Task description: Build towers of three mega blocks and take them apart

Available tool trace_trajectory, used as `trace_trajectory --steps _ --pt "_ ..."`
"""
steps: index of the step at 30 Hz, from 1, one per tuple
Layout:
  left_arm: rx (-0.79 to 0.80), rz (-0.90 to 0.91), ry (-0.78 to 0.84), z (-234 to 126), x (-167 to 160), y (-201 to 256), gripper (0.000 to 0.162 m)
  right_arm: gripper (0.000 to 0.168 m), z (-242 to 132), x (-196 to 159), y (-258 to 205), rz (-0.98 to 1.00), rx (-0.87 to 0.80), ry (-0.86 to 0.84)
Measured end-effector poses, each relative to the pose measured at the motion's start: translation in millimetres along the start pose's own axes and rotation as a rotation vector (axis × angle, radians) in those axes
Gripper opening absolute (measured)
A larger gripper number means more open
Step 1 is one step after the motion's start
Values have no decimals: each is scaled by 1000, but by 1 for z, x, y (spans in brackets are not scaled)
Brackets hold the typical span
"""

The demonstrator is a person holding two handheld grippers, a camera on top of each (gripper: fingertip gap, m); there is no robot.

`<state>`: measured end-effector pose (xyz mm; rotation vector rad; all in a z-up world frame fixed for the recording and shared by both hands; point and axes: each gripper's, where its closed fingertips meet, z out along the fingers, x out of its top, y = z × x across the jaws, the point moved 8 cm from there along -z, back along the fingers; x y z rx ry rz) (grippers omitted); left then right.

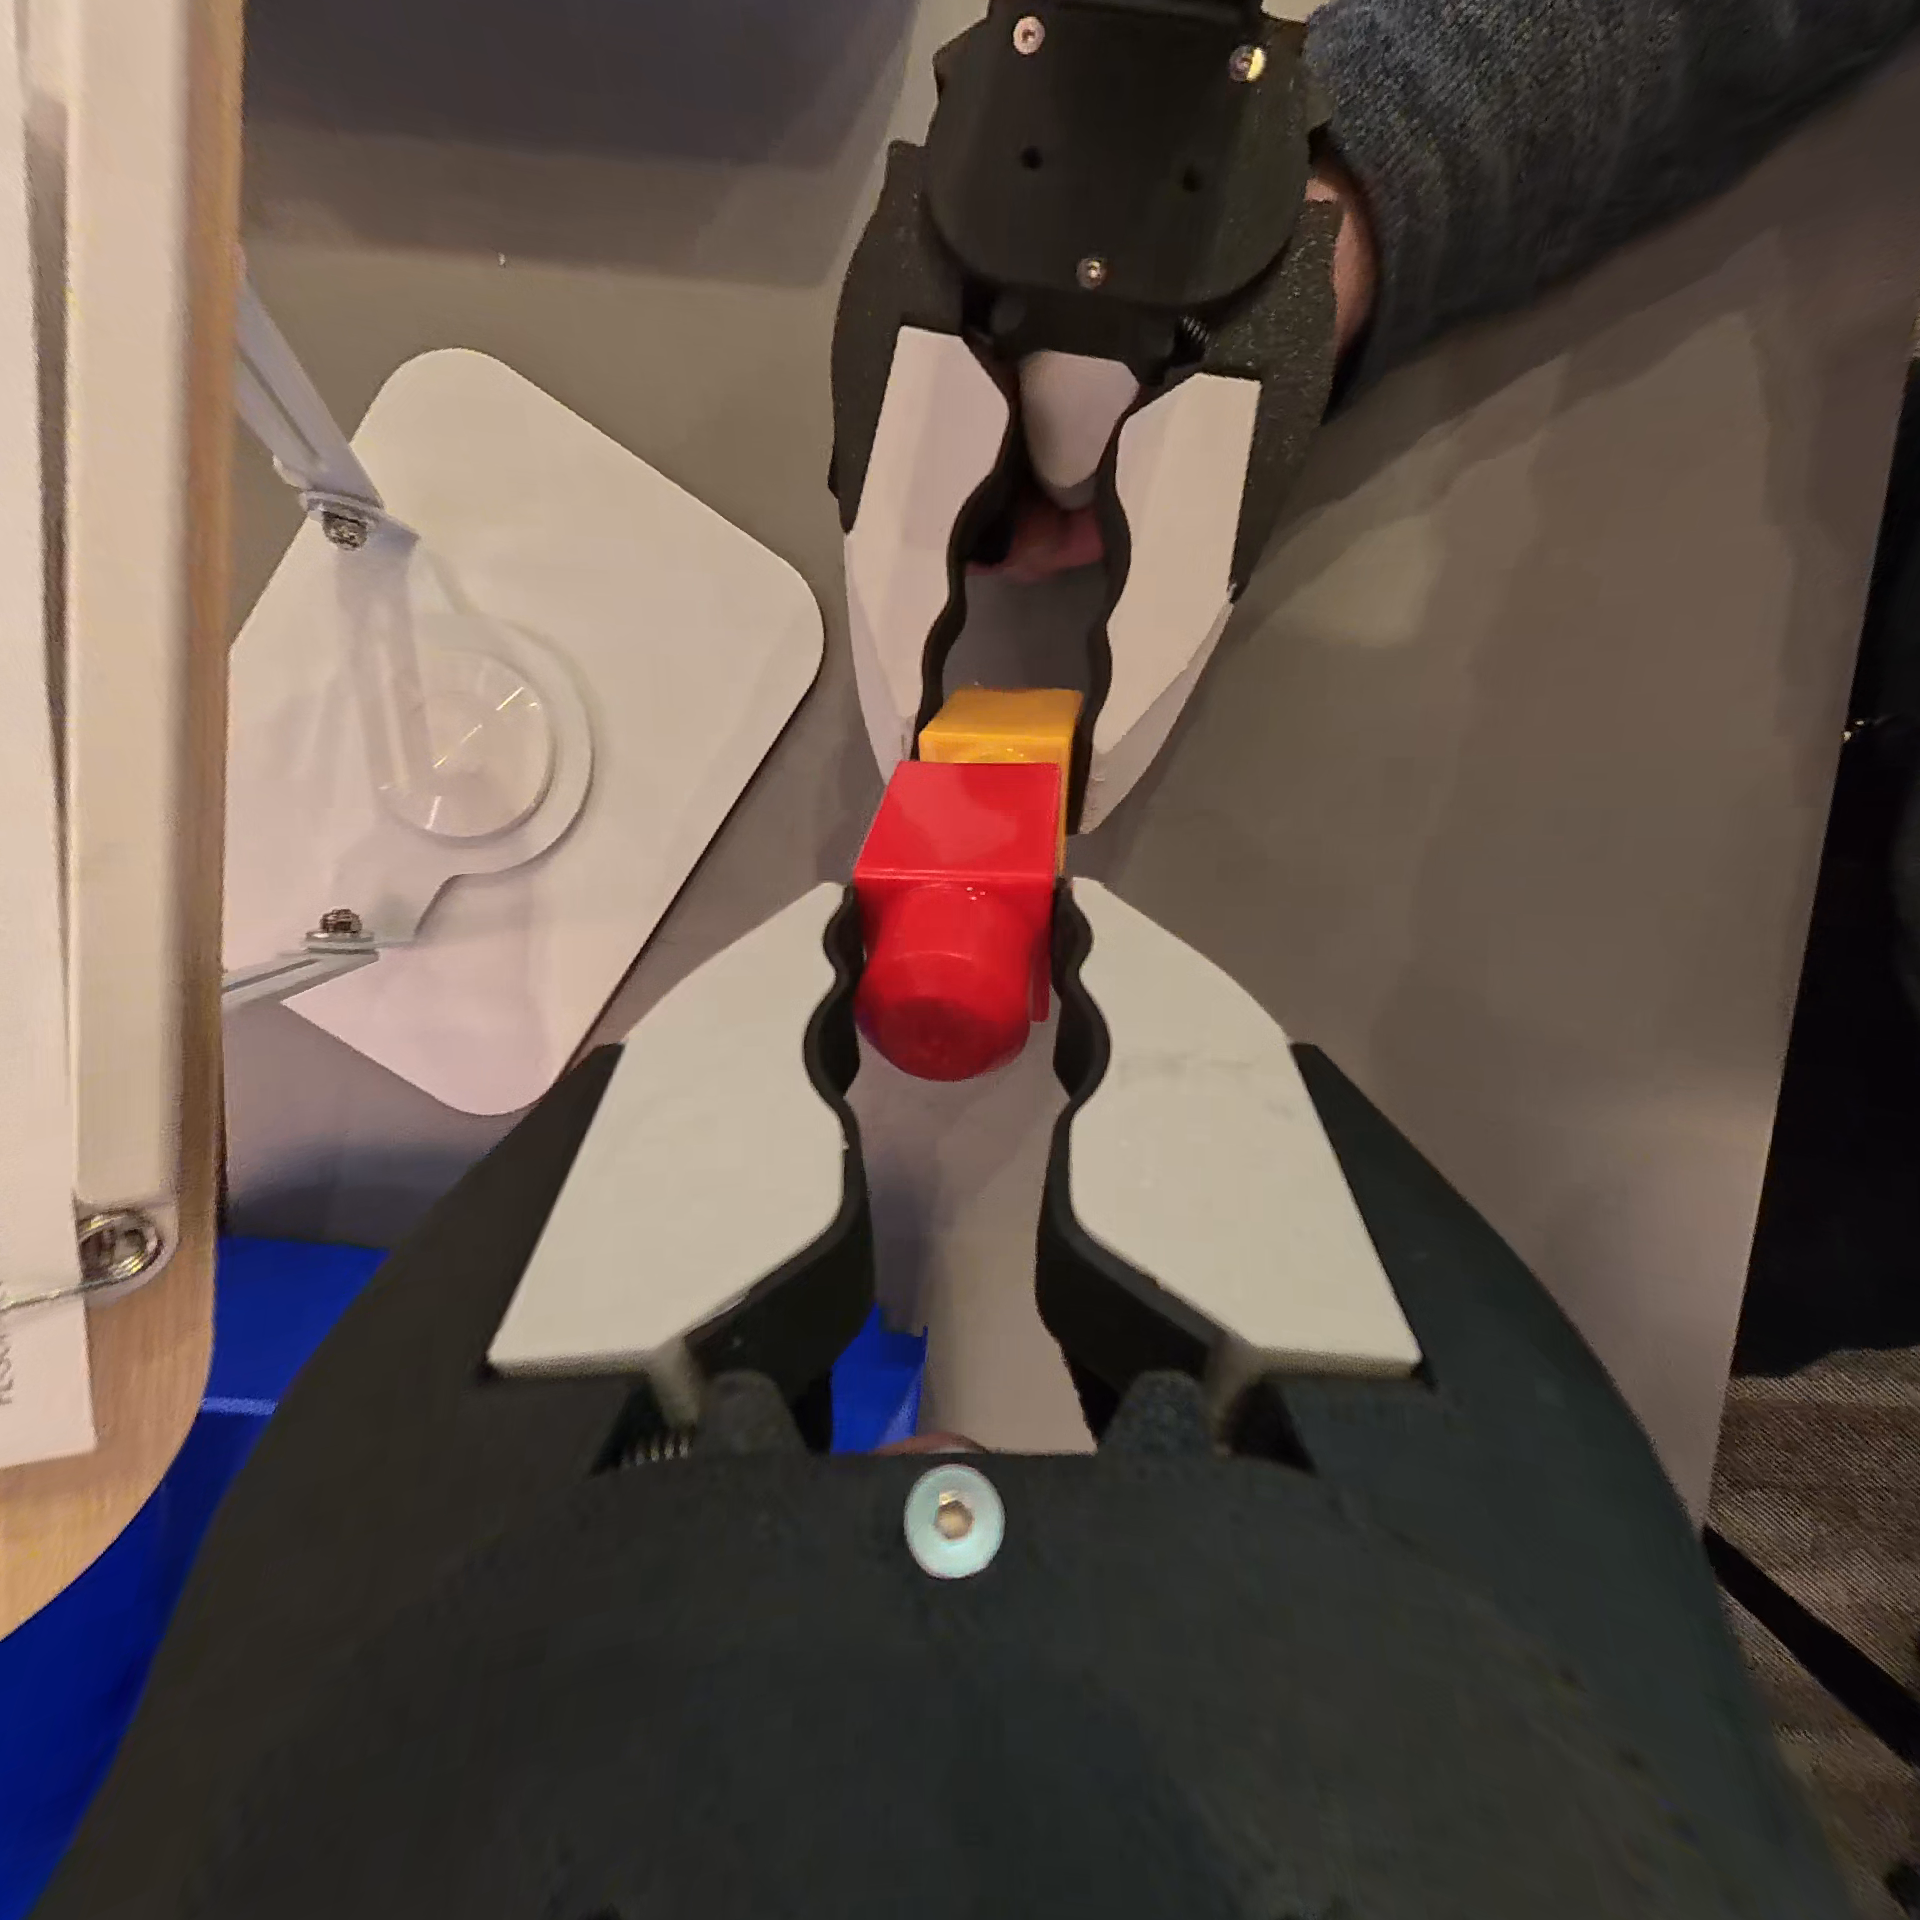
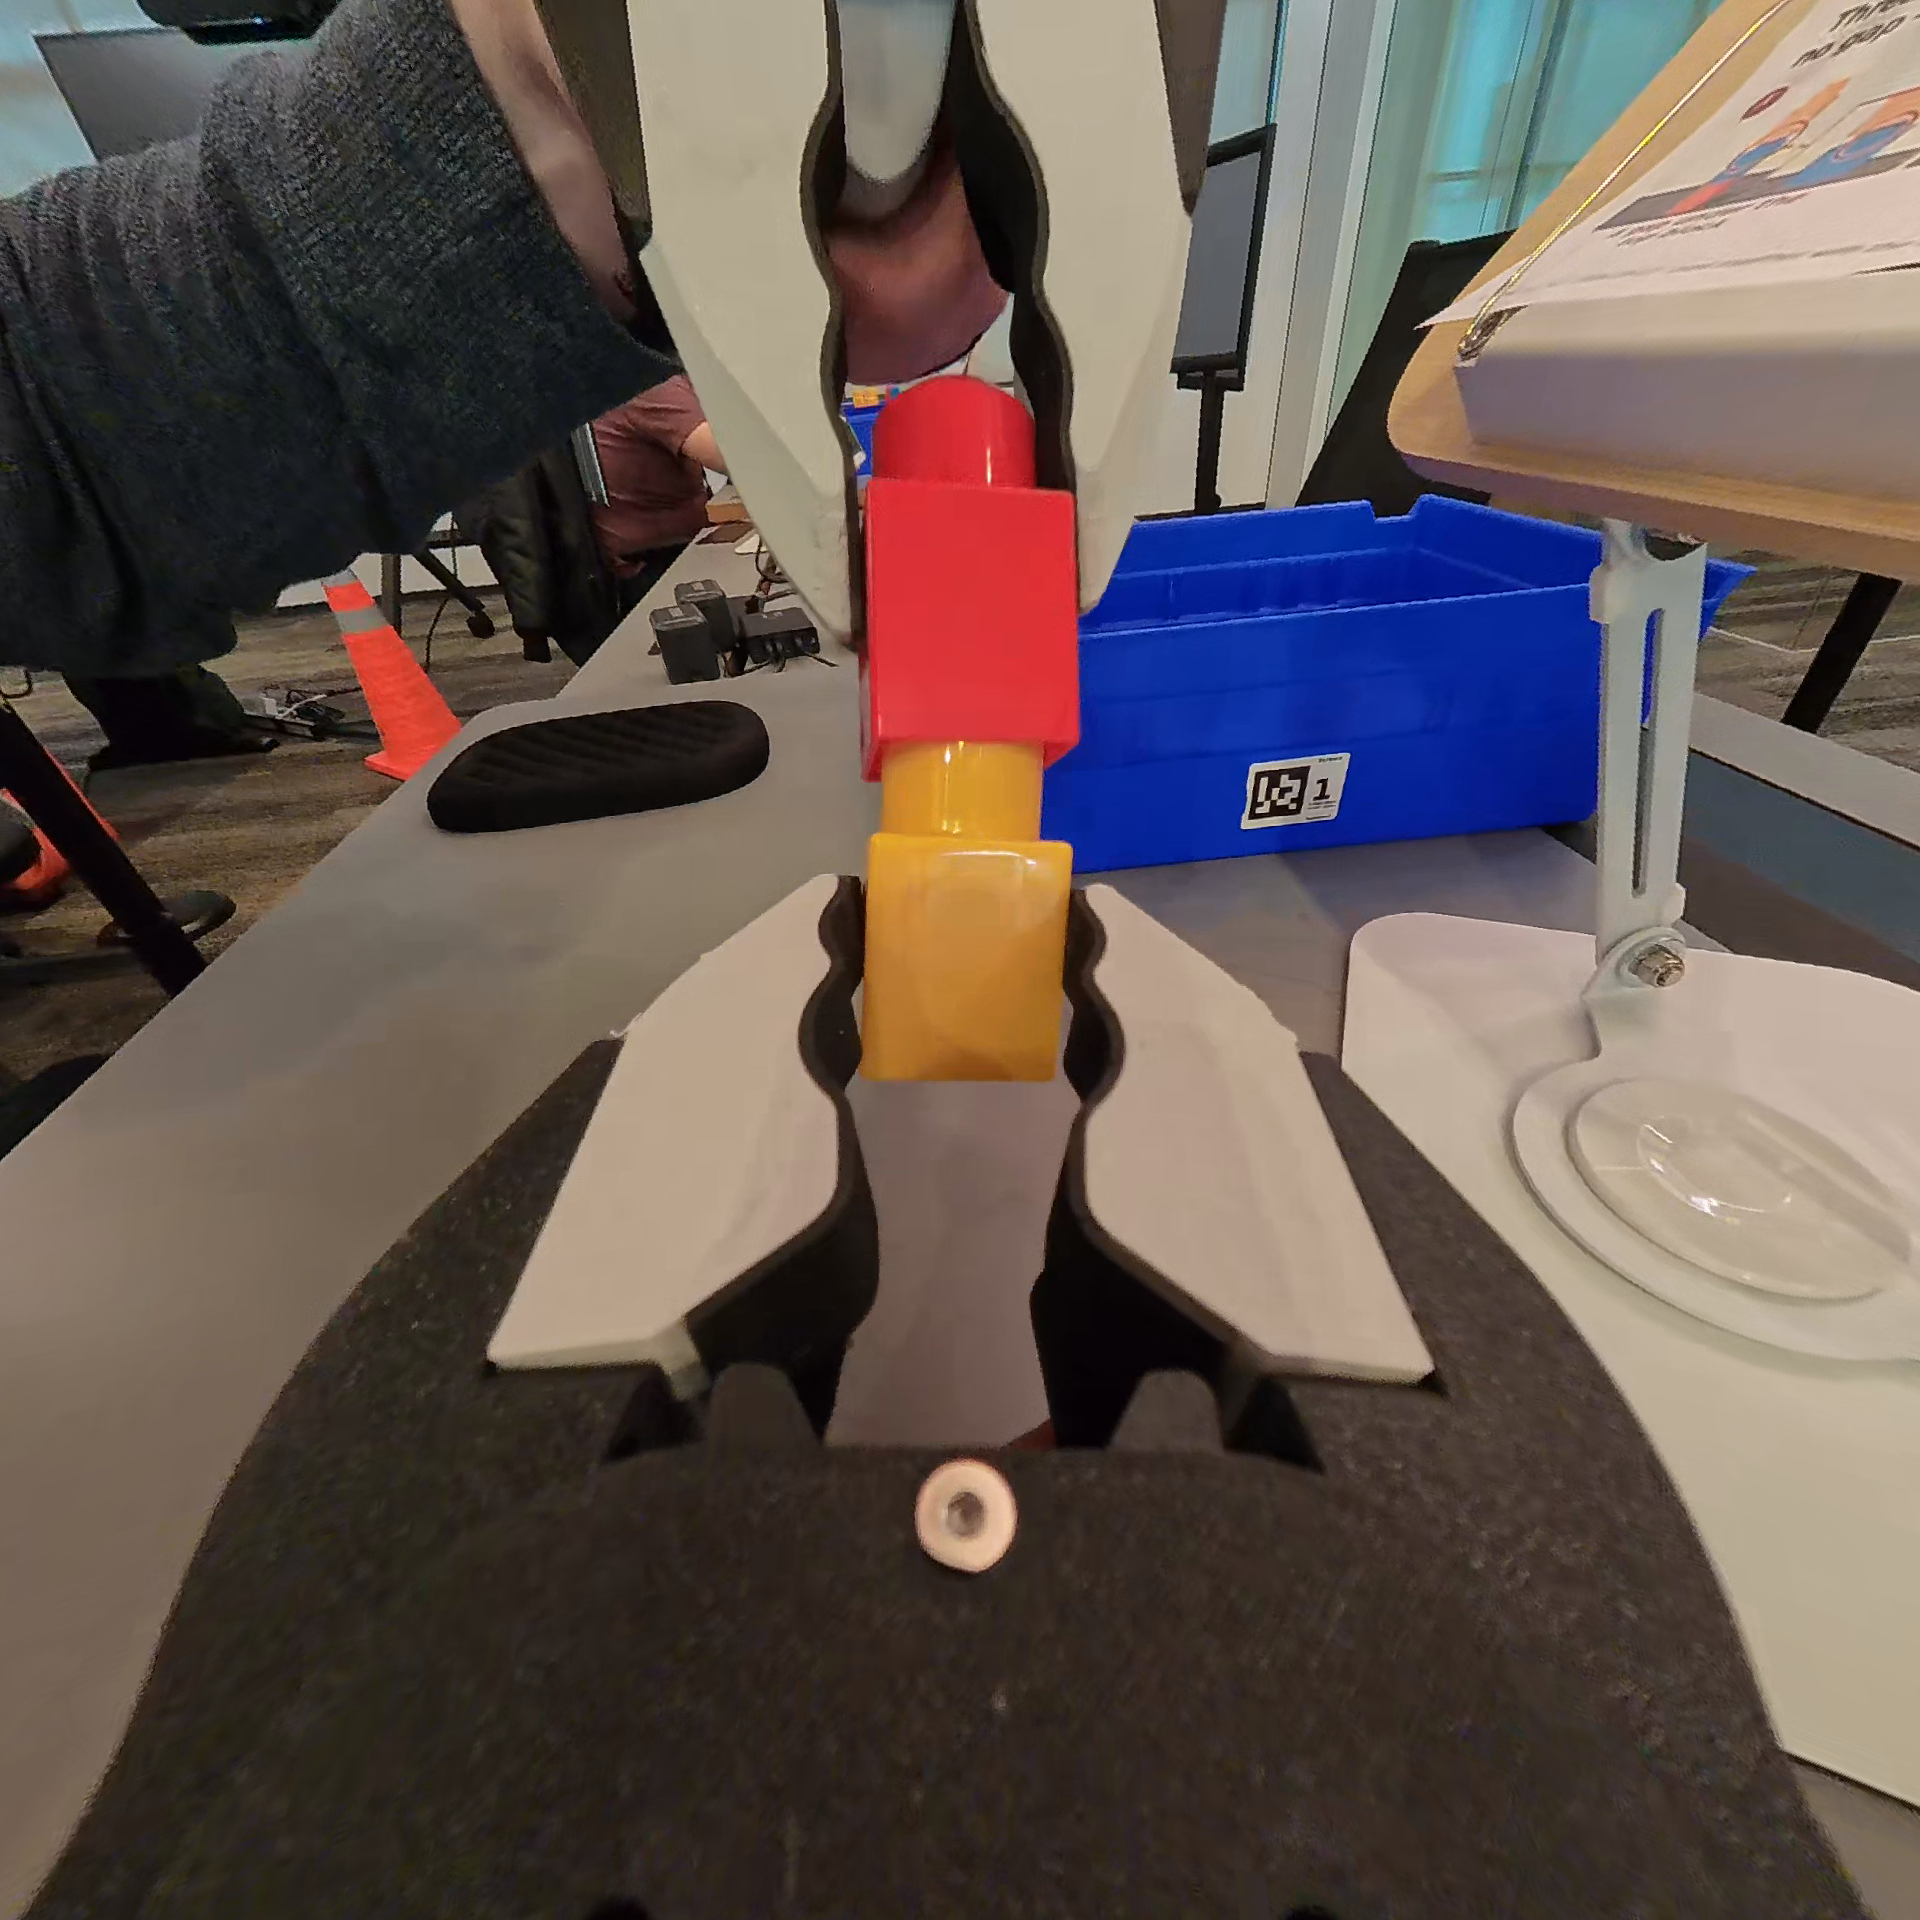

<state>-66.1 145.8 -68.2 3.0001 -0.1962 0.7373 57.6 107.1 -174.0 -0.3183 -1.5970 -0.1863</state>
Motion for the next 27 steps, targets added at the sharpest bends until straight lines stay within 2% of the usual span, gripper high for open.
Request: trace_trajectory --steps 16,27 --pt "-51 -19 20 14 -7 -4 34 36 -1 0 0 1 0 12" --pt "-109 -85 247 21 -19 -8 34 36 -11 4 5 49 17 116"
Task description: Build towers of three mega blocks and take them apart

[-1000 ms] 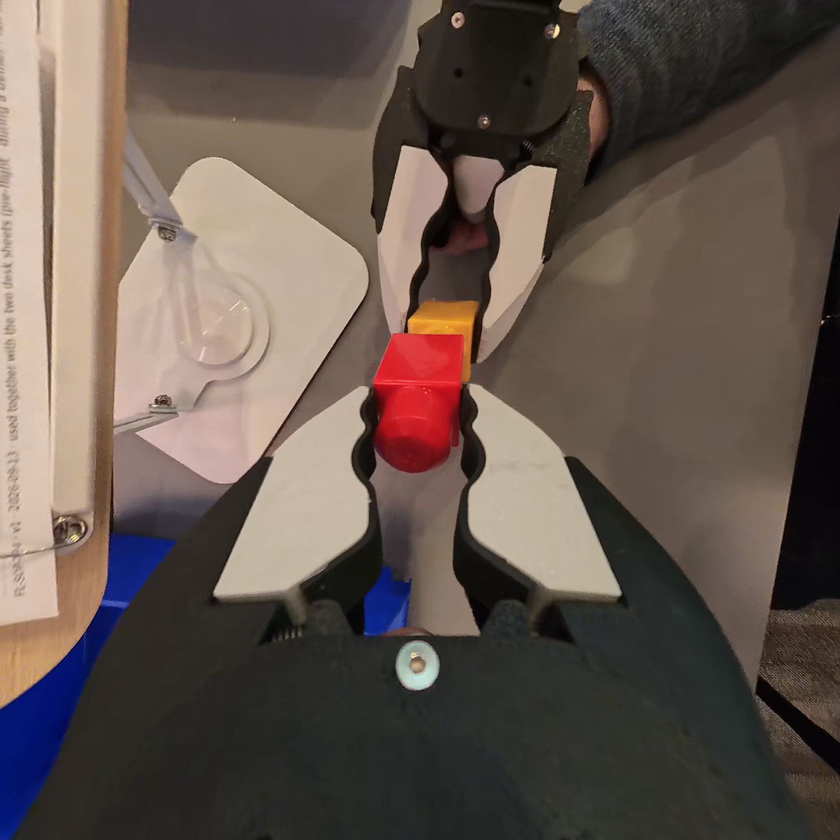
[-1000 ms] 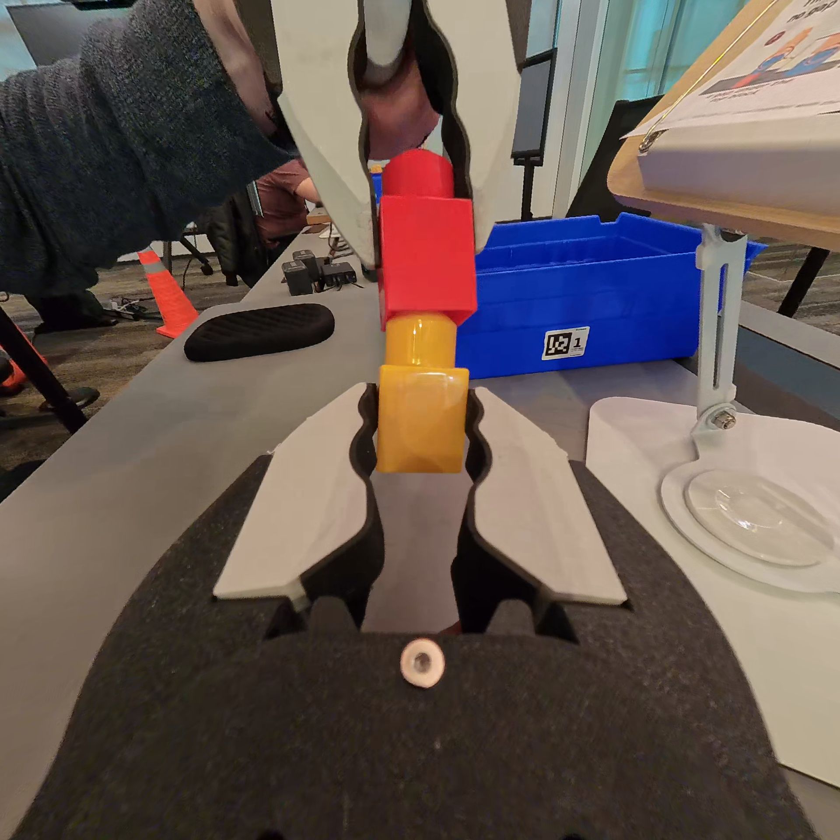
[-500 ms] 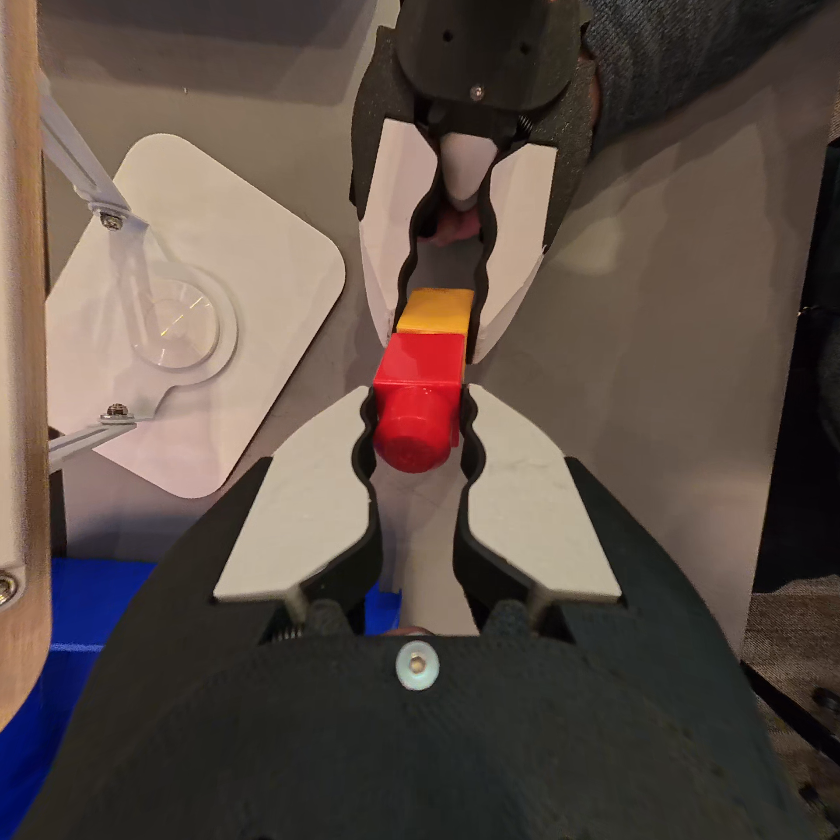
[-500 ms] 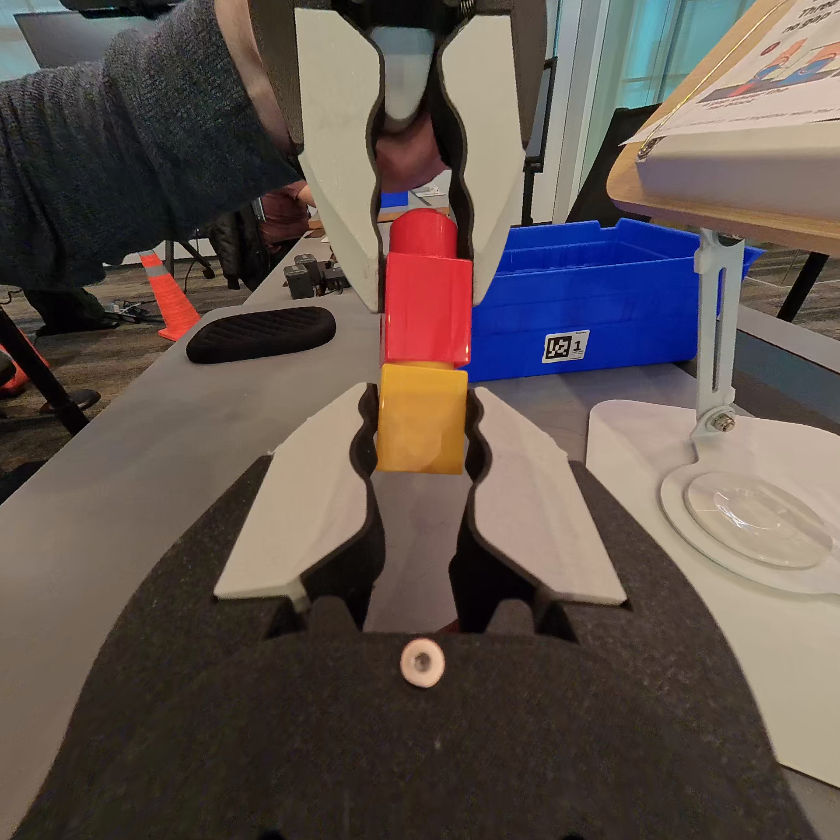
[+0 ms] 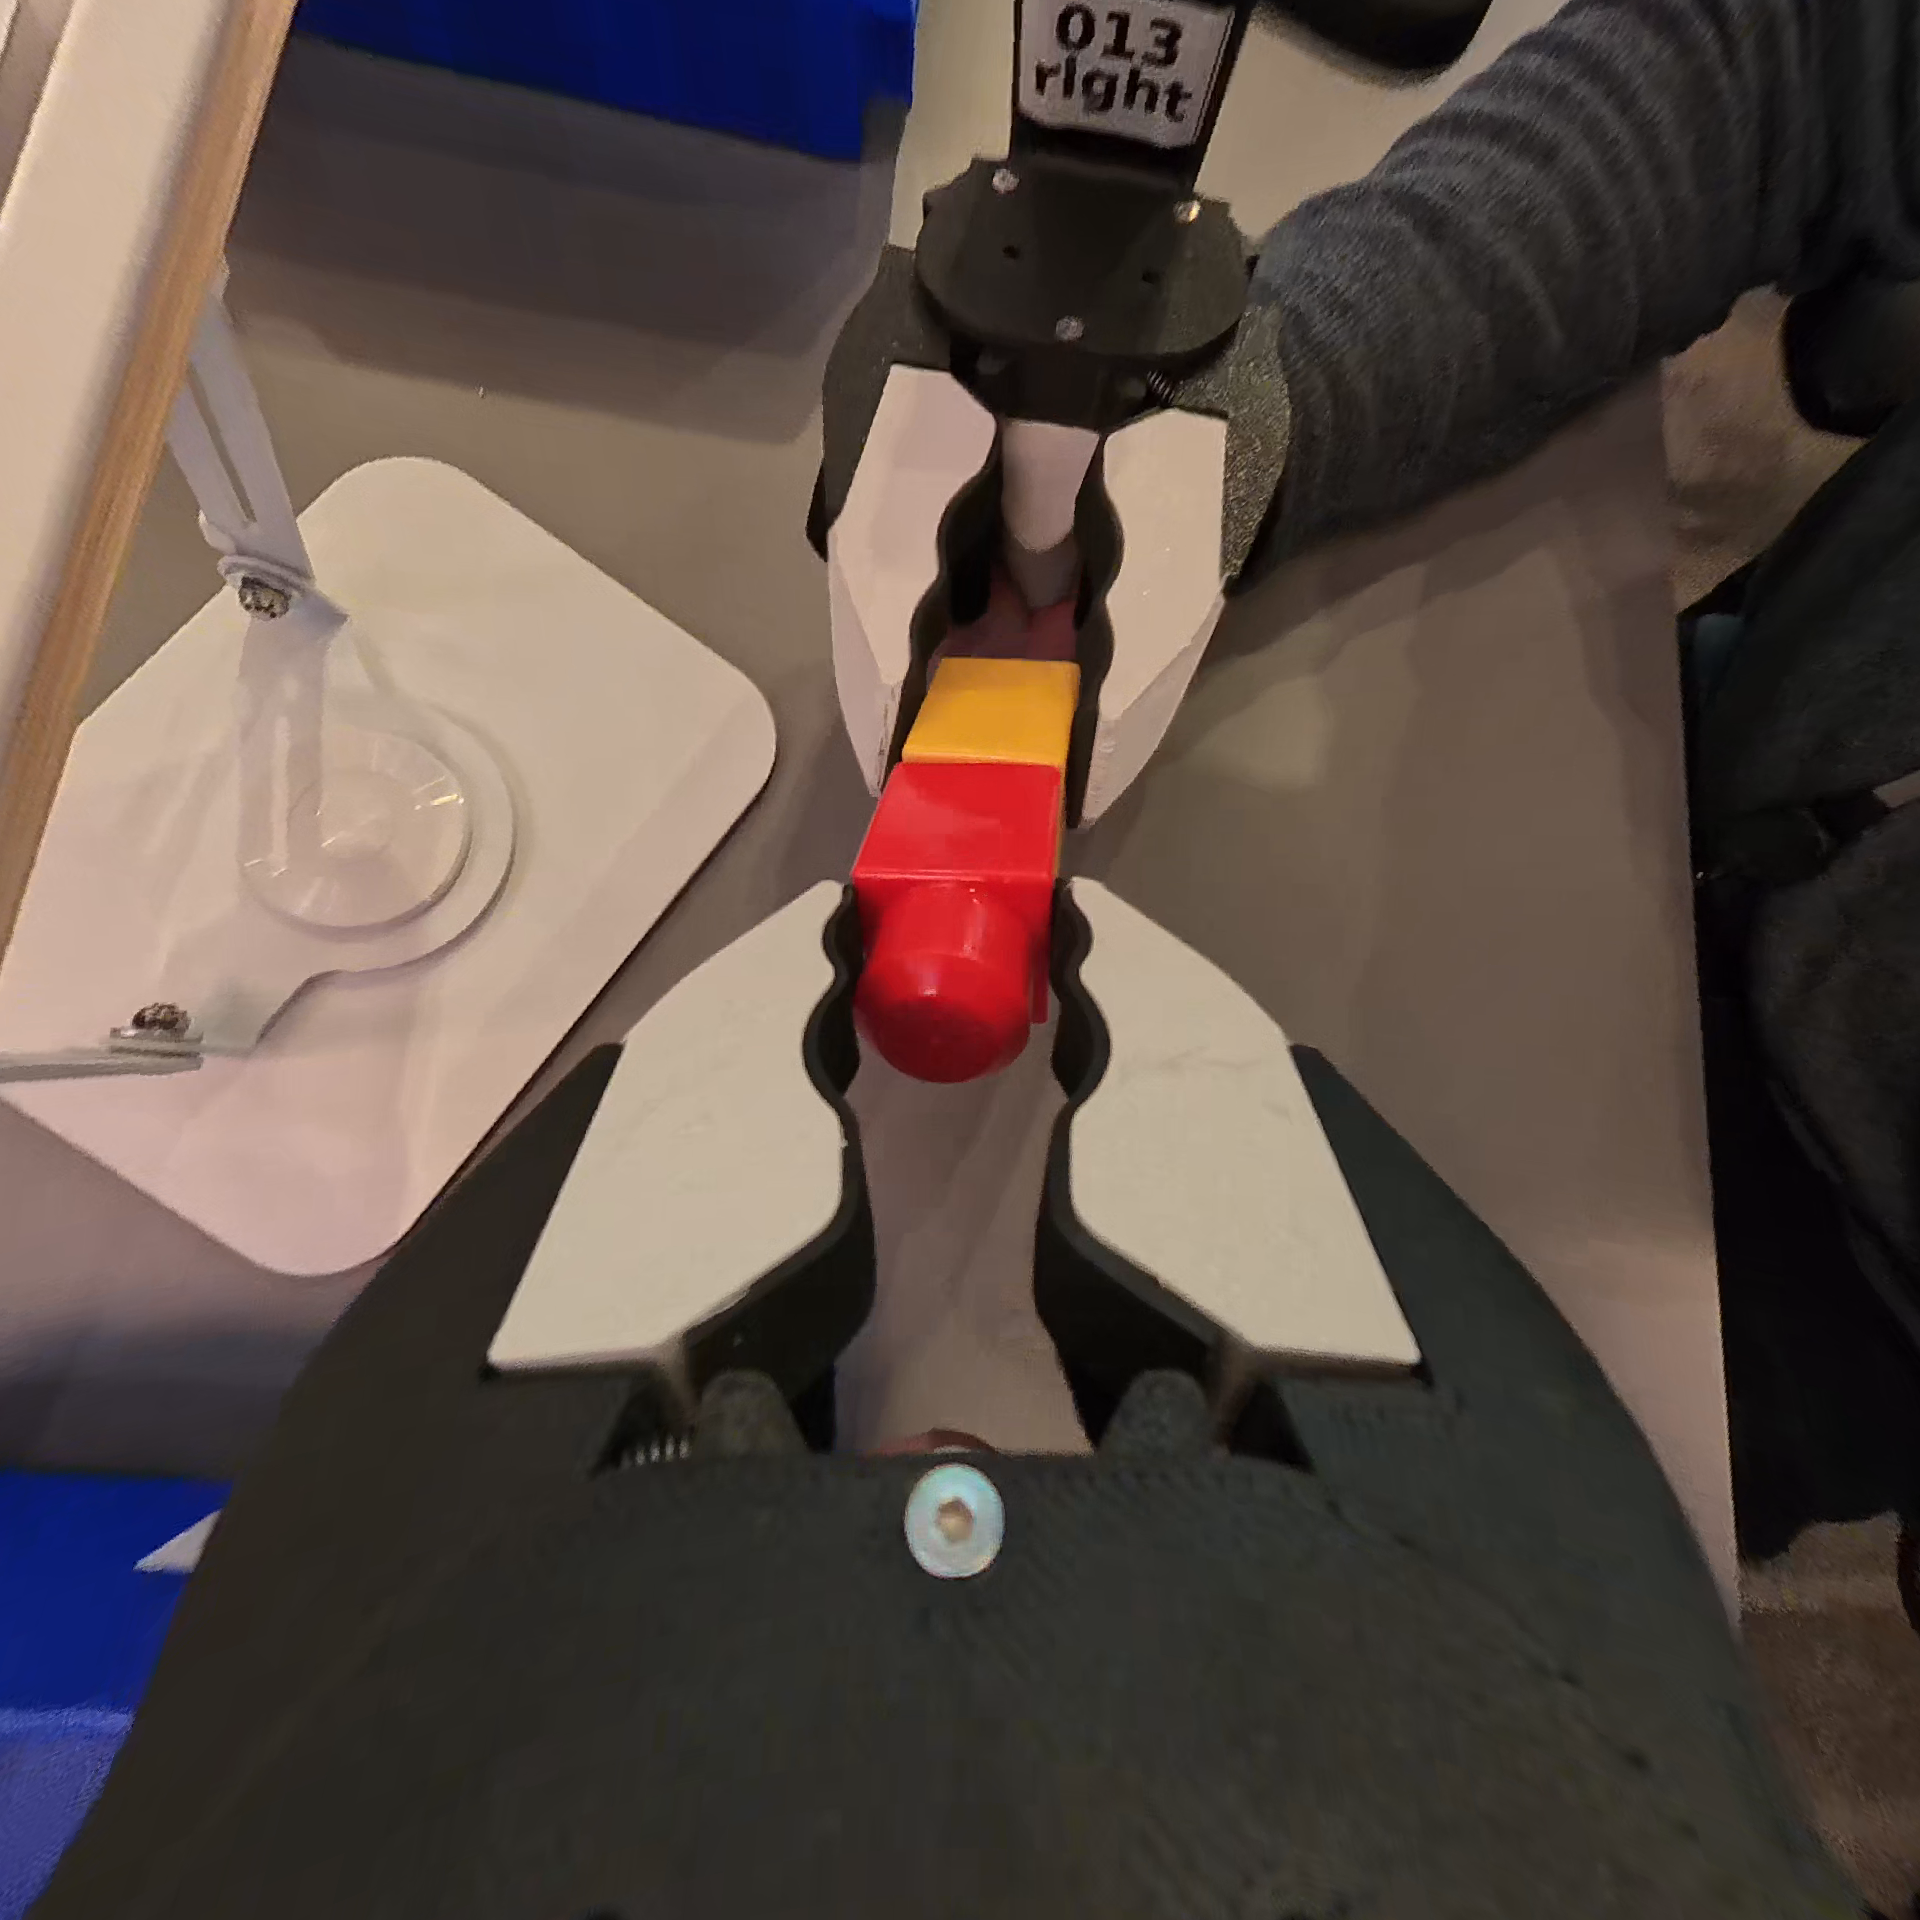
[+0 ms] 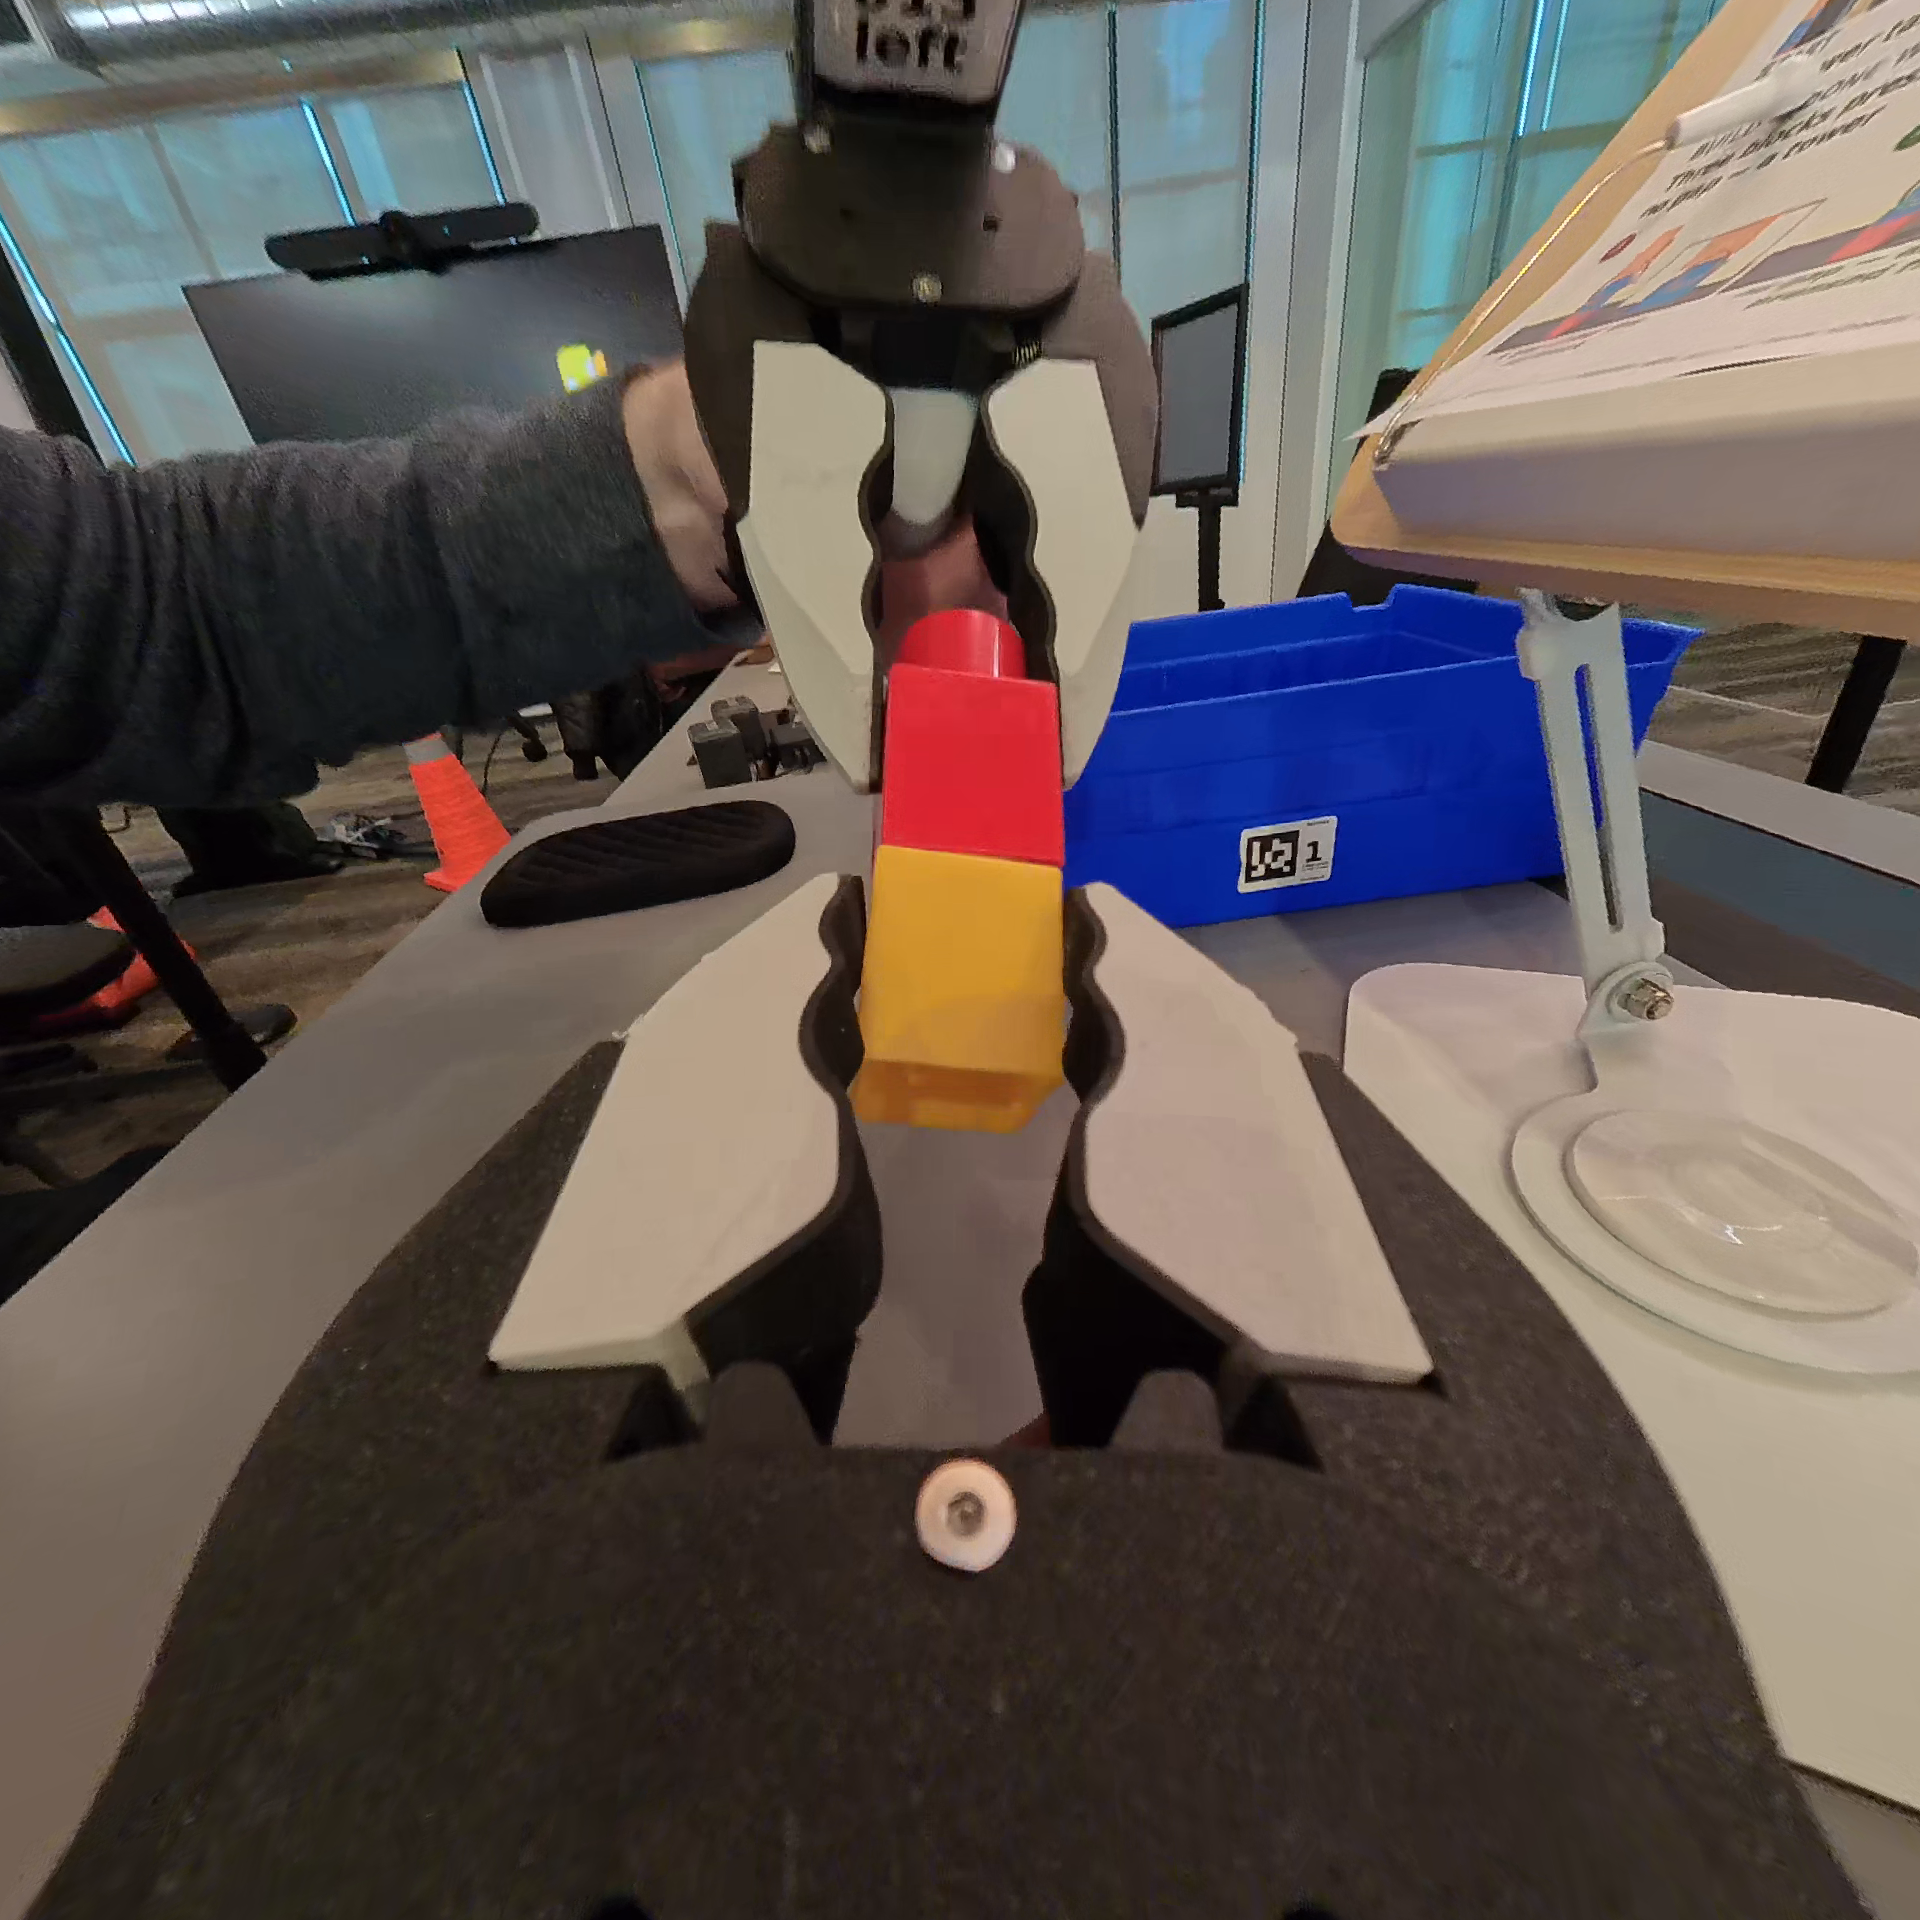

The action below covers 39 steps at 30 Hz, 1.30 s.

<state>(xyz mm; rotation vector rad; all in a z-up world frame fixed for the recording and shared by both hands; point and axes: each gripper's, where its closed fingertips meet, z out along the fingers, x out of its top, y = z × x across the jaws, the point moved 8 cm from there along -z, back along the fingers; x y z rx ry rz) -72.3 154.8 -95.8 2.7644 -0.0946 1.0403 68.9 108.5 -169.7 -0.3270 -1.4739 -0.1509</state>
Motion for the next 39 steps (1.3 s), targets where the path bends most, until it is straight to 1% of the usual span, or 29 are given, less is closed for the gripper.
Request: trace_trajectory --steps 5,9,15,17,21,28,32,36,39 --pt "-29 -24 104 4 -7 -3 34 36 -3 1 2 21 14 29" --pt "-41 -20 162 5 -7 -3 34 36 -4 2 3 34 23 49" --pt "-15 -11 168 4 -6 -2 34 36 -4 2 5 51 24 64" --pt "-4 2 152 6 -8 -1 34 40 -3 2 4 54 42 54" --pt "-2 -5 166 4 -8 0 34 42 -2 2 3 55 58 48" --pt "-5 -1 156 -4 -5 1 34 36 -1 1 4 64 64 31" --pt "2 2 143 -4 -4 1 34 36 -1 0 4 65 63 12" --pt "-10 -24 161 -1 -5 -1 34 36 -4 1 6 84 62 29" --pt "-6 -16 131 1 -7 -1 34 36 -4 1 5 73 58 23"
